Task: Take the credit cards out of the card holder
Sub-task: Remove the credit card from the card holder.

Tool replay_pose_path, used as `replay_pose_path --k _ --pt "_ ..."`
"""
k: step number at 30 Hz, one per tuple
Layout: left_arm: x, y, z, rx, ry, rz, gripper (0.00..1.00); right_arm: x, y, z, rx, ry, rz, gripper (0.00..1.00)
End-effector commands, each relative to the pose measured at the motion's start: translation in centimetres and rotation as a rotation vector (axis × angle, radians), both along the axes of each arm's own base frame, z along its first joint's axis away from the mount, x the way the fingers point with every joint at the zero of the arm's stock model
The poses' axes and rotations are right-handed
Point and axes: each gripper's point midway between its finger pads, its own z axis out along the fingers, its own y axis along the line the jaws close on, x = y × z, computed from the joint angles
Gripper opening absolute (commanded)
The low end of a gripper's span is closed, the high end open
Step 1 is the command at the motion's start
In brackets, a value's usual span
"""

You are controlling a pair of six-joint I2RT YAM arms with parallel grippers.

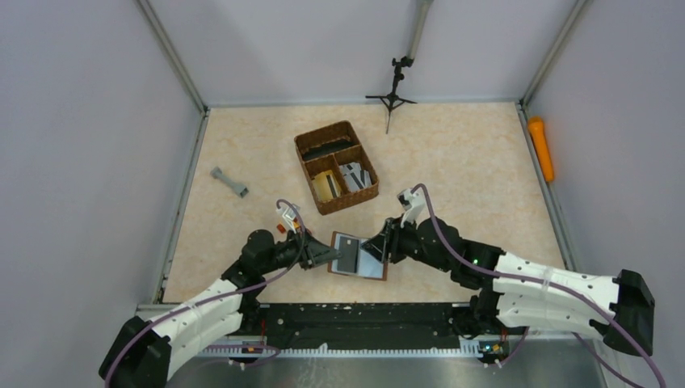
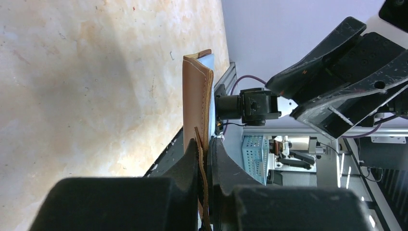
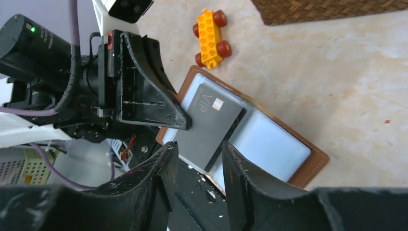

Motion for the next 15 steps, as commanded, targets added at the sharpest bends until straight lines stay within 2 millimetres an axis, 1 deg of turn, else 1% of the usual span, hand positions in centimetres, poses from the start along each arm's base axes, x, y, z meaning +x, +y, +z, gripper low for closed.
replay_pose_path --k 1,4,9,12,15 --pt "-0.1 -0.6 3.7 -0.109 -0.103 -0.036 0.01 -1.3 2.7 0.5 0.069 0.026 0.107 0.38" --pt "-0.2 -0.7 4.1 -0.13 -0.101 -0.039 0.01 -1.3 3.2 -0.7 0.067 0.075 0.097 0.34" --pt "-0.5 -0.6 5.2 -0.186 -0.124 -0.043 0.0 -1.2 3.0 -2.1 0.082 0.12 0.062 0.31" --pt "-0.6 -0.5 5.6 -0.198 -0.137 -0.041 0.0 -1.1 2.8 -2.2 0.09 0.13 0.043 0.29" --pt "-0.6 -0.4 5.8 -0.203 -0.14 -0.034 0.0 -1.2 2.8 -1.7 0.121 0.131 0.046 0.28"
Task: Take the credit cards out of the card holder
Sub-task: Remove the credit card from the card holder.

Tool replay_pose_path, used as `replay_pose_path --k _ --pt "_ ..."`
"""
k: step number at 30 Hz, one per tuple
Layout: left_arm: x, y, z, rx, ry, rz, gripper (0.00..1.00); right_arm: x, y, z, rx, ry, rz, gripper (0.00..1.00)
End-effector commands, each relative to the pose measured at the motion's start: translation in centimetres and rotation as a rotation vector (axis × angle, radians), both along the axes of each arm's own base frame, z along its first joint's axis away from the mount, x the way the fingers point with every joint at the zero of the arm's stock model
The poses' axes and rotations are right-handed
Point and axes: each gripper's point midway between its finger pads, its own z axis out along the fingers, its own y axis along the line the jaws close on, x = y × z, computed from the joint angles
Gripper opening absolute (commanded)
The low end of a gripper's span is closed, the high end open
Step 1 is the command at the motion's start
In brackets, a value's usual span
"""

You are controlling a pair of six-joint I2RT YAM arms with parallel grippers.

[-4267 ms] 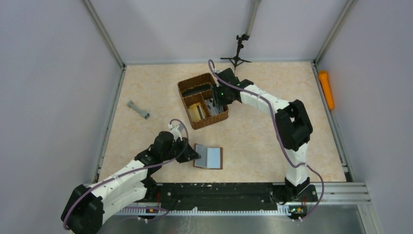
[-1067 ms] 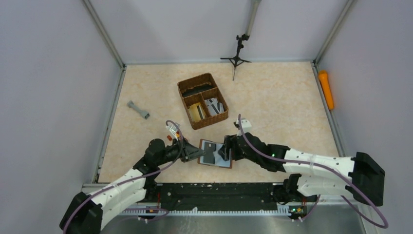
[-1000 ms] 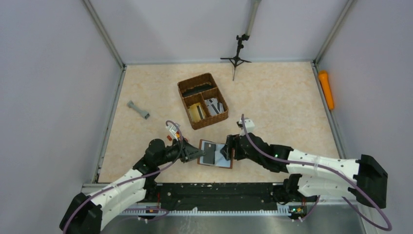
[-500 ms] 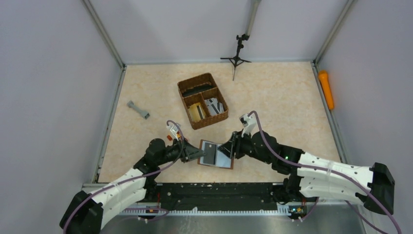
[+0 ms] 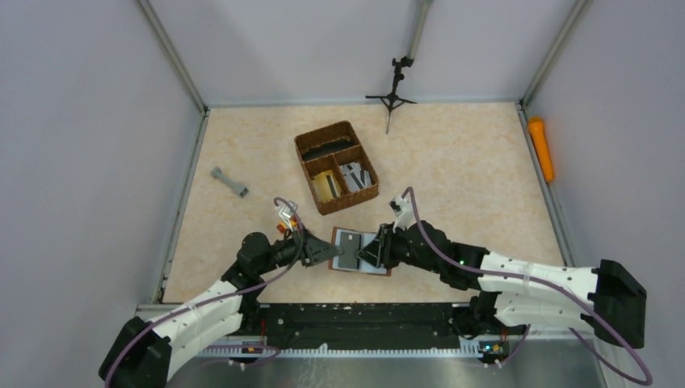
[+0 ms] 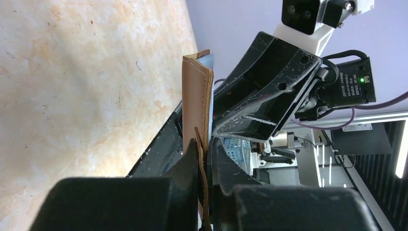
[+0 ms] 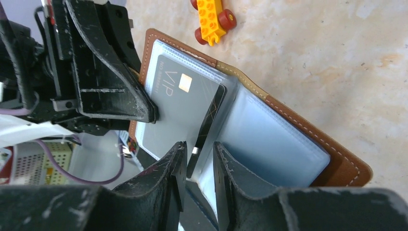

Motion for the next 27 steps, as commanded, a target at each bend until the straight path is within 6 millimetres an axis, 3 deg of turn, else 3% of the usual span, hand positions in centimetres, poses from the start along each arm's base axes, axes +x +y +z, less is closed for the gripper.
replay_pose_path --k 1,15,27 --pt "-0.4 0.0 2.8 -0.087 -0.085 -0.011 0.0 -0.1 0.6 2.1 0.107 -0.004 -0.008 0.27" --pt "-1.1 0.2 4.0 -0.154 -0.095 -0.03 0.0 -1.0 -0.5 5.3 0.412 0.027 0.014 0.18" --pt "-1.5 0.2 4.7 -0.18 -0.116 -0.055 0.0 -0.7 0.0 4.3 0.397 0.071 0.03 0.22"
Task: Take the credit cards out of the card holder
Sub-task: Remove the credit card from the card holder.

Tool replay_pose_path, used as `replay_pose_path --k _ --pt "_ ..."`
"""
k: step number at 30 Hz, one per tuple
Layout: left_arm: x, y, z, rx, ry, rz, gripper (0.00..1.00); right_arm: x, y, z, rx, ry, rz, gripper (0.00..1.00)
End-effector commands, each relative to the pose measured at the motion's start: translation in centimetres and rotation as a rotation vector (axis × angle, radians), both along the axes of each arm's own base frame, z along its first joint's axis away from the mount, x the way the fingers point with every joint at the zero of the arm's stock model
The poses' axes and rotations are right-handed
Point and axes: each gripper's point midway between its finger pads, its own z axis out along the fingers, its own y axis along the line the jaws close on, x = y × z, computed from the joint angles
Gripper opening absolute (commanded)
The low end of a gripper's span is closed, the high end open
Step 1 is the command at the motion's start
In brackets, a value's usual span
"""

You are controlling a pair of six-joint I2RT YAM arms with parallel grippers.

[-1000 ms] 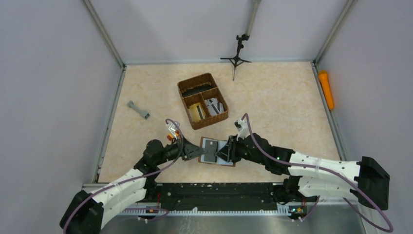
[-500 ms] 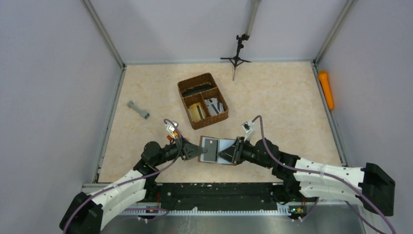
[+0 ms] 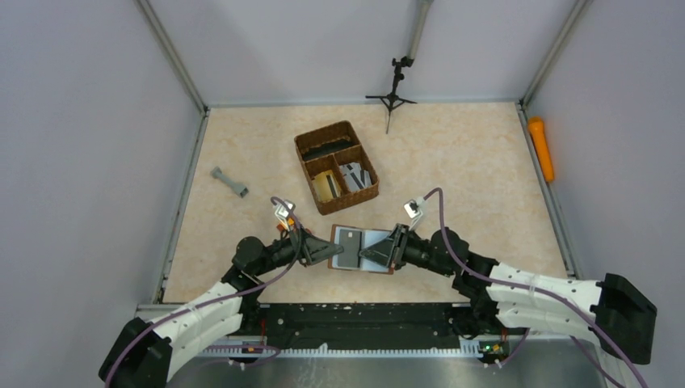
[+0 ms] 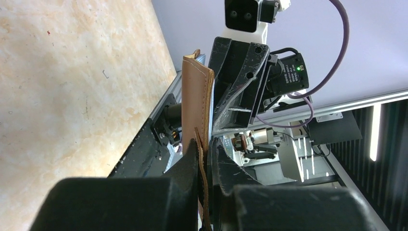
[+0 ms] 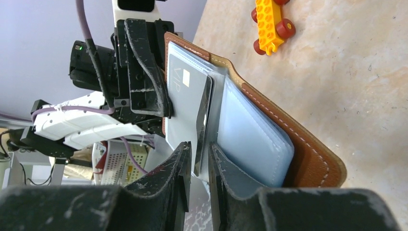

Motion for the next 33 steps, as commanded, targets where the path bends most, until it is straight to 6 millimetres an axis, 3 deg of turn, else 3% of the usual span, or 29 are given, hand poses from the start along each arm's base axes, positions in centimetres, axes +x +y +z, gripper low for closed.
replay_pose_path --k 1,17,21,22,24,29,33 --pt "-0.8 0.1 2.1 -0.067 -0.078 -0.029 0.0 0.2 0.4 1.2 0.046 -0.015 0.013 0.22" --pt "-0.9 -0.3 1.3 -0.045 -0.058 -0.059 0.01 -1.2 1.3 4.3 0.203 -0.073 0.125 0.16" --pt "-1.0 -0.5 1.1 -0.032 -0.053 -0.072 0.01 -1.3 1.2 4.6 0.224 -0.089 0.13 0.1" --pt "-1.0 -0.5 1.0 -0.029 -0.054 -0.075 0.01 -1.2 1.2 4.5 0.222 -0.086 0.127 0.05" --pt "-0.9 -0.5 1.0 -0.023 -0.051 -0.076 0.05 -1.0 1.1 4.3 0.211 -0.079 0.118 0.0" --pt "-0.7 -0.5 0.5 -0.001 -0.047 -0.062 0.23 -0.5 0.6 3.0 0.157 -0.054 0.077 0.0" --pt "-0.6 -0.6 0.1 0.022 -0.044 -0.062 0.25 -0.4 0.4 2.7 0.125 -0.06 0.075 0.0"
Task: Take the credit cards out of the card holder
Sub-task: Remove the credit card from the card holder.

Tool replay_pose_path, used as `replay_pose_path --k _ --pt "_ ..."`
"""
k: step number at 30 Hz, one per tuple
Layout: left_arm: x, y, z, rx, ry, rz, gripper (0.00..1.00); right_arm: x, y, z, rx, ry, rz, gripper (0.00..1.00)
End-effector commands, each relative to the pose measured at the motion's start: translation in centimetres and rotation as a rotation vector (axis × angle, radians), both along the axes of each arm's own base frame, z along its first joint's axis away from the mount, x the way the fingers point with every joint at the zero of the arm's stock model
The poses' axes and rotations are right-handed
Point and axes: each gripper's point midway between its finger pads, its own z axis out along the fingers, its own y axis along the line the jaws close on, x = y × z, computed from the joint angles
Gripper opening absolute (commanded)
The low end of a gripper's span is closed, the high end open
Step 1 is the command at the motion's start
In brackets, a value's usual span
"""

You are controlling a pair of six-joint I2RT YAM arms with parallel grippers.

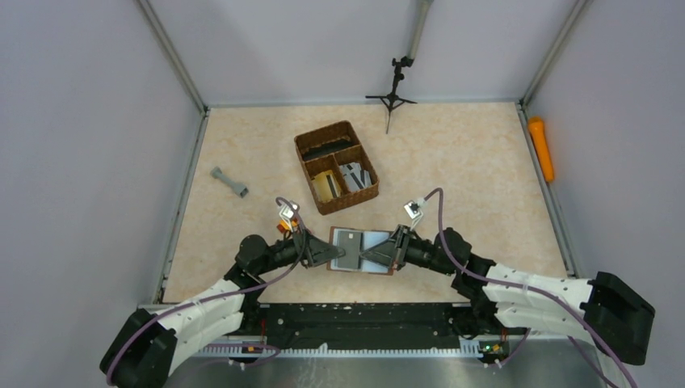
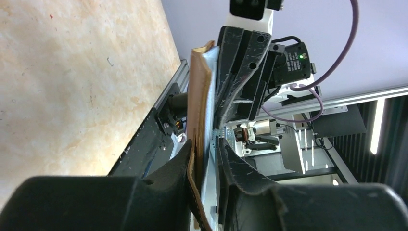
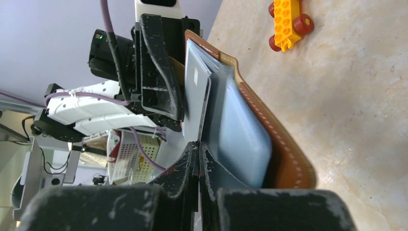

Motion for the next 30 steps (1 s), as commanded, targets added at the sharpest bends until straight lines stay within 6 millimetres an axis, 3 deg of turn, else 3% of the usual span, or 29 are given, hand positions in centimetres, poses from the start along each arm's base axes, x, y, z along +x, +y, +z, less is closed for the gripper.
replay_pose_path --k 1,12,14,19,23,26,30 --pt "-0.2 -0.3 0.8 0.002 -0.049 -0.022 0.23 0.1 0.2 3.0 0.054 -0.065 0.006 0.0" --pt "0.0 0.0 1.2 -0.014 -0.055 0.005 0.05 1.5 -1.7 -0.1 -0.087 -0.01 -0.091 0.0" --pt "0.0 0.1 1.3 -0.019 -0.057 0.008 0.0 1.6 -2.0 -0.1 -0.087 -0.008 -0.099 0.0" --pt "0.0 0.1 1.4 -0.026 -0.057 0.01 0.0 1.3 -1.8 0.2 -0.07 -0.009 -0.081 0.0" --pt "-0.2 0.1 1.8 -0.044 -0.061 0.002 0.0 0.9 -1.2 0.6 -0.045 0.0 -0.048 0.31" --pt "-0.3 0.1 2.2 -0.066 -0.068 -0.005 0.0 0.7 -0.9 0.8 -0.022 0.015 -0.031 0.47" --pt "-0.6 0.1 2.6 -0.084 -0.072 -0.022 0.0 0.5 -0.5 0.8 -0.002 0.028 -0.007 0.52"
